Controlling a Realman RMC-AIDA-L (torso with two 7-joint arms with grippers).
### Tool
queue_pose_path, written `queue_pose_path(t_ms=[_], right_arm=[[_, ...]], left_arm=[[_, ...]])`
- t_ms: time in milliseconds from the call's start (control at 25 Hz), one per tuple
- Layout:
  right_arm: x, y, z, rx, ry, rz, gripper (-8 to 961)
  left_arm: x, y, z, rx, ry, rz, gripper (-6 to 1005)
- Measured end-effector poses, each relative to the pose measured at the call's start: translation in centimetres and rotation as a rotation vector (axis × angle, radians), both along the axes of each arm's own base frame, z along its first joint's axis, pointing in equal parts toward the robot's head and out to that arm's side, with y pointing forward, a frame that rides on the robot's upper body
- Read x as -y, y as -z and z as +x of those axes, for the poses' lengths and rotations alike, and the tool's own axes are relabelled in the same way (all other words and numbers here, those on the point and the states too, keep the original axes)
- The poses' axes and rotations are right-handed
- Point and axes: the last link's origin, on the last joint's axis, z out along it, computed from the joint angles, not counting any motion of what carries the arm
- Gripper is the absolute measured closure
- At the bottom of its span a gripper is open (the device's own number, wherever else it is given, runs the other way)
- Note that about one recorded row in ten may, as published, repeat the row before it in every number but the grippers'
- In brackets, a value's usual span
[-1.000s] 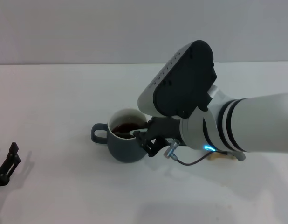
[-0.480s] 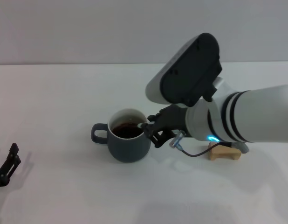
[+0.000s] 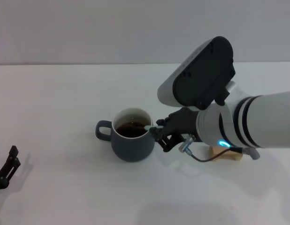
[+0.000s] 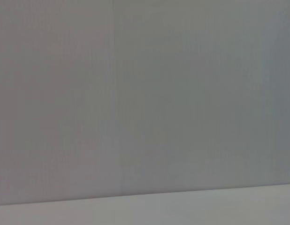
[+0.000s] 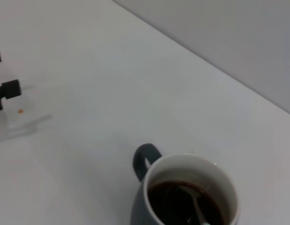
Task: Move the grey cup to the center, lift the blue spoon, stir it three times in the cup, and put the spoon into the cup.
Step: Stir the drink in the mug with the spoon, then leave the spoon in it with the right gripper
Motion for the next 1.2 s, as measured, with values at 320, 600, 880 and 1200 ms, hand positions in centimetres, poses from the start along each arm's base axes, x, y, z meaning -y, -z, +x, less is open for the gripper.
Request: queue_pose_path(t_ms=[320, 600, 880, 1200], right_arm=[[1.1, 0.6, -0.7, -0.006, -0.029, -0.027, 797], [0.5, 1.1, -1.4, -0.006, -0.058, -0.026, 797], [-0.2, 1.3, -1.4, -0.003, -0.060, -0.015, 798], [-1.4, 0.3, -0.1, 0.003, -0.017, 0.026, 798]], left_arm=[[-0.2, 0.1, 0.1, 0.000, 0.001, -0.002, 137], [-0.3, 0.1, 0.2, 0.001, 0.004, -0.004, 137], [-0.1, 0.2, 0.1, 0.004, -0.001, -0.004, 137], [-0.1, 0.3, 0.2, 0.005, 0.002, -0.006, 137]])
